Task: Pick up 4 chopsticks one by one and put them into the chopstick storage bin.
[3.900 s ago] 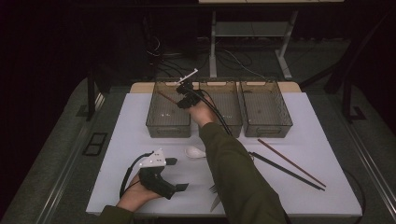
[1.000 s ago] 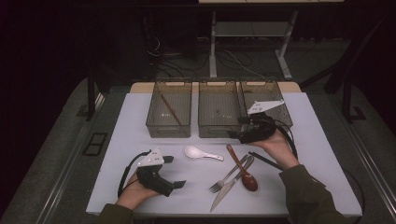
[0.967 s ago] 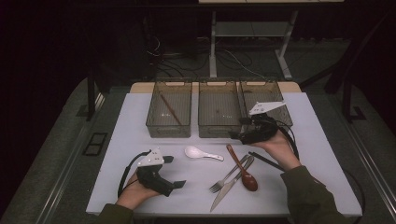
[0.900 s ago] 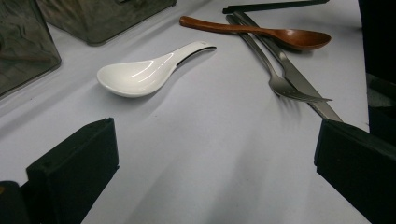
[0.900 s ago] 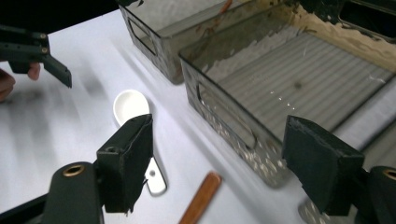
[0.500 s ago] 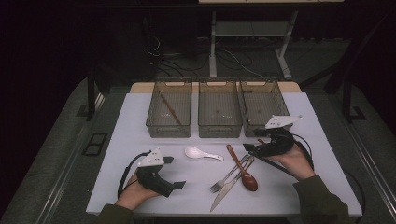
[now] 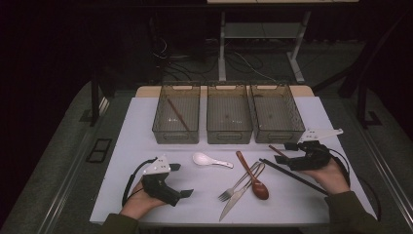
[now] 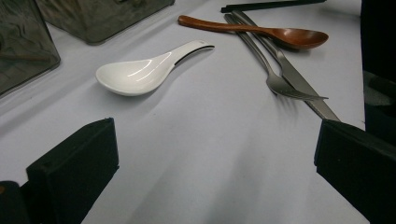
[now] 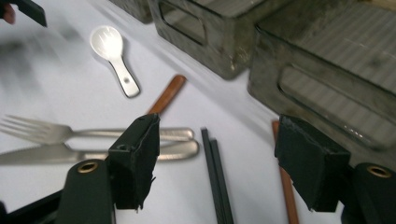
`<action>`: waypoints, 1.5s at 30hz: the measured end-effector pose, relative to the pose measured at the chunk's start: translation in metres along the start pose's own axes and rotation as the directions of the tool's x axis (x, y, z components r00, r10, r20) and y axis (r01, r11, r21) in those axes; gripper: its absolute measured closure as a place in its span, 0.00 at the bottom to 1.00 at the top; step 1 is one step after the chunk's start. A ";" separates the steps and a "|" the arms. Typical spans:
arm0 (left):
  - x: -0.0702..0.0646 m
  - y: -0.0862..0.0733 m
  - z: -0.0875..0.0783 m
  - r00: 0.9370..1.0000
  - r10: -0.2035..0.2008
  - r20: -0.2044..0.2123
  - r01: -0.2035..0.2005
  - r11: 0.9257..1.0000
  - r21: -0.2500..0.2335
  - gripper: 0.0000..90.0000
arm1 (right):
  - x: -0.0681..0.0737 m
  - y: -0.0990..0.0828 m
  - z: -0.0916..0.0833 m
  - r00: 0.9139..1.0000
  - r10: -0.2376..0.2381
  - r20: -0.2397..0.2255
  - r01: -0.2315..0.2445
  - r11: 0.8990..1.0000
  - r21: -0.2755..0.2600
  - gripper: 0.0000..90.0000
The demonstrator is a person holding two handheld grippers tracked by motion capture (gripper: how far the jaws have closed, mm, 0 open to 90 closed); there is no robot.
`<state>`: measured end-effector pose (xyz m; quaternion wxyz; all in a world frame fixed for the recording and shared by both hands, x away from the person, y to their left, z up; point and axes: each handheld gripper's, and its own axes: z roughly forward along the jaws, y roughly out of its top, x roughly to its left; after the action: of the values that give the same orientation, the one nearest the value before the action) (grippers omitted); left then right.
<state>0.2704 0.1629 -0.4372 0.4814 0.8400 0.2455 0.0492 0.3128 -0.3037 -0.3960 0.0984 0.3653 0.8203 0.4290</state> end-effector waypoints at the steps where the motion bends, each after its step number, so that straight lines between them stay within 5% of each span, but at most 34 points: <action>1: 0.000 0.000 0.000 1.000 0.001 0.000 -0.001 1.000 0.000 0.00 | -0.001 -0.003 -0.002 1.000 0.004 0.007 -0.004 1.000 0.005 0.35; 13: 0.000 0.000 0.000 1.000 -0.010 -0.001 0.010 1.000 -0.003 0.00 | -0.025 -0.039 -0.026 0.996 0.031 0.079 -0.037 0.996 0.079 0.56; 21: -0.001 0.000 -0.001 1.000 -0.006 -0.001 0.006 1.000 -0.006 0.00 | -0.040 -0.058 -0.027 0.994 0.040 0.098 -0.057 0.982 0.179 0.73; 35: -0.001 0.000 0.001 1.000 -0.003 0.002 0.003 1.000 0.001 0.00 | -0.046 -0.062 -0.018 0.994 0.012 0.108 -0.039 0.968 0.246 0.88; 45: -0.002 0.000 0.001 1.000 -0.001 0.003 0.001 1.000 0.004 0.00 | -0.041 -0.060 -0.015 0.990 -0.058 0.131 0.018 0.958 0.285 0.91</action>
<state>0.2696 0.1610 -0.4374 0.4802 0.8408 0.2454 0.0473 0.3043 -0.3629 -0.4399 0.1098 0.3887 0.8713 0.2788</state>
